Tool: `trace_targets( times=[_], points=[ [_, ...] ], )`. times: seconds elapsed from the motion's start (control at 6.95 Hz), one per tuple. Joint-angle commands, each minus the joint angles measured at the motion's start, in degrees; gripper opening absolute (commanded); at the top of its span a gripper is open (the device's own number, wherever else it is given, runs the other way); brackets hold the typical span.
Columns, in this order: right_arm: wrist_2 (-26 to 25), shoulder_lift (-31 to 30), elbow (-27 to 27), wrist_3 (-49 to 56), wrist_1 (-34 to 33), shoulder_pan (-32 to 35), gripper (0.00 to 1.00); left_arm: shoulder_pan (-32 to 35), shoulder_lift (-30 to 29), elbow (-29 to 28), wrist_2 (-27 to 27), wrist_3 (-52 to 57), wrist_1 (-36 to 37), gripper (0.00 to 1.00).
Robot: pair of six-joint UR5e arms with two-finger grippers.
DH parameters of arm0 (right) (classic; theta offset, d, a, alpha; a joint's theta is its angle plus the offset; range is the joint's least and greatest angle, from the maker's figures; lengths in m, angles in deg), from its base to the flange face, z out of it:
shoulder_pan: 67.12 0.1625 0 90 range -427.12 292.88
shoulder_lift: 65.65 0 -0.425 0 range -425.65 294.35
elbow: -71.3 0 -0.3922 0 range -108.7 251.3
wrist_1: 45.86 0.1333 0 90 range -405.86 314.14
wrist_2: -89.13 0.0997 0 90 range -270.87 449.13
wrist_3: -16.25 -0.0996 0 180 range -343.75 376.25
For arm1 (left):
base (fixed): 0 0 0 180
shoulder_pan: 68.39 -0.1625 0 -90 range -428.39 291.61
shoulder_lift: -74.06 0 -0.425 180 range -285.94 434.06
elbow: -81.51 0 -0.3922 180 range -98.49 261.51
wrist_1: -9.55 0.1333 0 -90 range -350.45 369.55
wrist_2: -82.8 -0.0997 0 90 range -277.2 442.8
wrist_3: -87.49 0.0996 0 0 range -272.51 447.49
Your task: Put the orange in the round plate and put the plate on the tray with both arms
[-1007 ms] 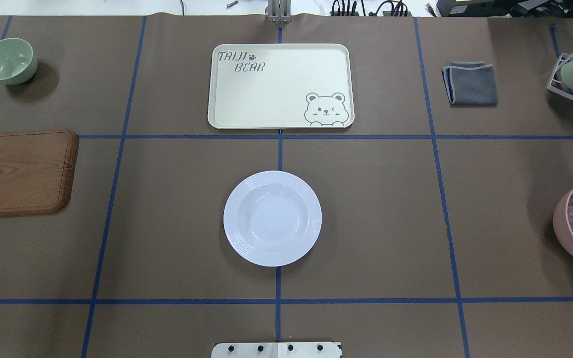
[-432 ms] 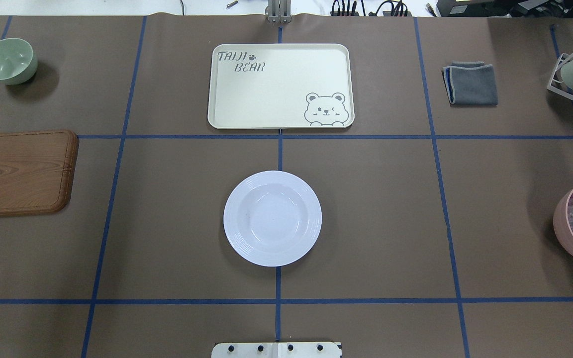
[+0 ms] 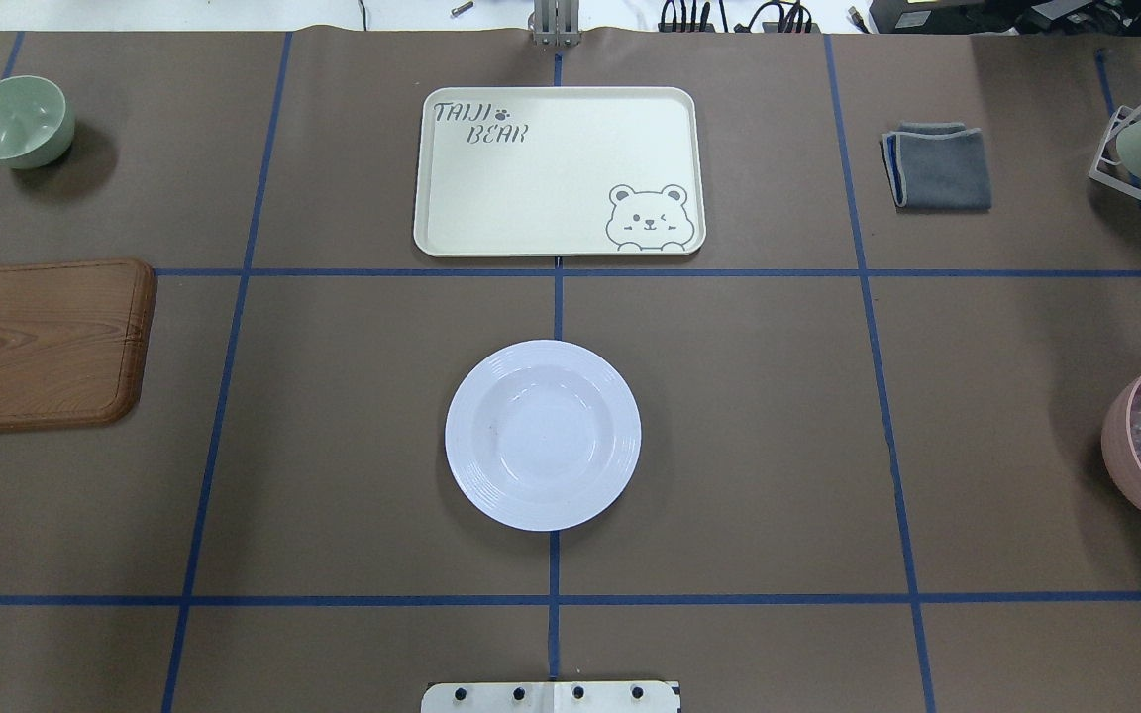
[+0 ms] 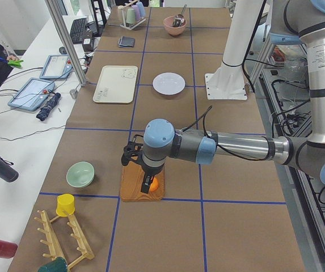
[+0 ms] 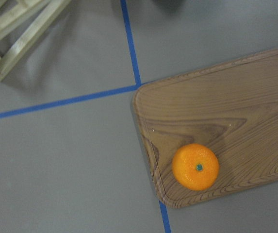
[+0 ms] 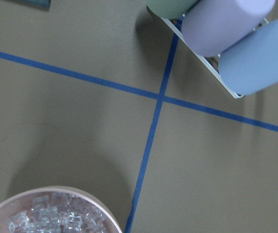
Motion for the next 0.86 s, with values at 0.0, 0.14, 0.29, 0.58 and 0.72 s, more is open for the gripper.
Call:
trace_targets(
  times=[0.0,0.14,0.29,0.58,0.72],
  points=[
    [-0.18,5.55,2.45,-0.26,-0.02,0.00,1.00,0.00,-1.04,-2.30,-0.08,-0.14,-12.77,0.98],
    [0.25,6.45,2.45,-0.43,-0.02,0.00,1.00,0.00,-2.44,-5.18,0.18,-2.49,-14.22,0.98],
    [0.00,6.63,2.45,0.09,0.42,0.00,1.00,0.00,-3.24,-5.73,0.35,-6.51,-14.76,0.98],
    [0.26,6.11,2.19,-0.87,8.47,-0.43,1.00,-0.09,-4.73,-5.48,0.18,-7.34,-15.99,0.98],
    [1.65,6.11,2.10,-4.53,12.25,-2.18,1.00,-0.26,-4.83,-5.56,0.09,-7.61,-16.43,0.98]
  ],
)
